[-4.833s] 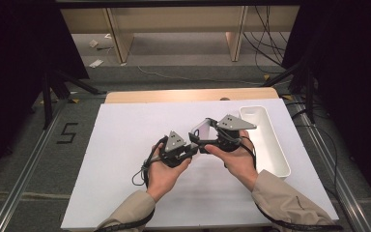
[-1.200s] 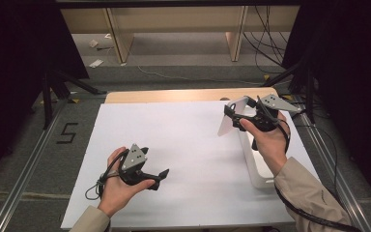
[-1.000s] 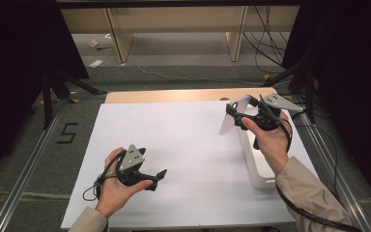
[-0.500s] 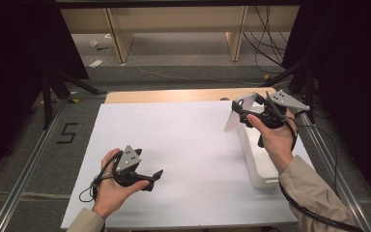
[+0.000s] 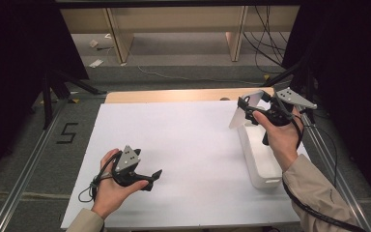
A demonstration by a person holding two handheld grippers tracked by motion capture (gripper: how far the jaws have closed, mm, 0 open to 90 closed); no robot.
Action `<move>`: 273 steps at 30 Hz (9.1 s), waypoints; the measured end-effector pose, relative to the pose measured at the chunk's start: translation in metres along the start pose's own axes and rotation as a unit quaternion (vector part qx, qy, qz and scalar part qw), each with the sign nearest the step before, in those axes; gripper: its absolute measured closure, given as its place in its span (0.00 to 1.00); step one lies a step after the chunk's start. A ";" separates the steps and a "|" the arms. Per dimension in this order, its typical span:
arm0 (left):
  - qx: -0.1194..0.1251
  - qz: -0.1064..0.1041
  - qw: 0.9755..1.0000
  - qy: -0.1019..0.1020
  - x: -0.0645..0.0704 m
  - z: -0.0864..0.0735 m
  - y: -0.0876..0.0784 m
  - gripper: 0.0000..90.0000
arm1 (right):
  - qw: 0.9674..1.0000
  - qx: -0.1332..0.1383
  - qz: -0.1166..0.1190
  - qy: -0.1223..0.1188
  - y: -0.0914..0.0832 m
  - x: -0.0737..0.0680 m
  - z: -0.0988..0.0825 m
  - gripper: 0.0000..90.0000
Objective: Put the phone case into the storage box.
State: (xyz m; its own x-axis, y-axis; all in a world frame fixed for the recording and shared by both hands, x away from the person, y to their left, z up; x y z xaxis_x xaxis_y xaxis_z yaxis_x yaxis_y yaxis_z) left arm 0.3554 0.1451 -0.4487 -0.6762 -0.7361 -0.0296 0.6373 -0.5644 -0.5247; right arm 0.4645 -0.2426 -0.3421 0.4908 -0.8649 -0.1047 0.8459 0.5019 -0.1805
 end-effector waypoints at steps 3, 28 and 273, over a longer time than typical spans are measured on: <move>0.000 -0.001 1.000 0.000 0.000 0.000 0.000 0.00 | 1.000 0.001 -0.003 -0.001 -0.001 0.002 0.001 0.20; 0.000 -0.001 1.000 -0.001 0.000 -0.001 0.001 0.00 | 1.000 0.005 -0.029 0.006 -0.007 0.017 0.006 0.20; 0.000 -0.007 1.000 -0.003 0.001 -0.001 0.006 0.00 | 0.989 -0.099 -0.106 -0.022 0.050 0.068 -0.023 0.20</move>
State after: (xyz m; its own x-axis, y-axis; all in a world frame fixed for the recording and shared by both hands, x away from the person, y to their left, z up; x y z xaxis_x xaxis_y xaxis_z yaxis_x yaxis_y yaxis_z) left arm 0.3584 0.1411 -0.4528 -0.6829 -0.7303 -0.0176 0.6282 -0.5748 -0.5243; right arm 0.5348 -0.2763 -0.3806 0.3191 -0.9477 -0.0012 0.8753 0.2952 -0.3830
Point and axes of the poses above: each handheld gripper's, and its own axes: y roughly forward along the jaws, z roughly out of its top, x roughly to its right, the point moved 3 cm from there along y, roughly forward along the jaws, and after that the axes turned 2 degrees about -x, right-handed, at the moved point
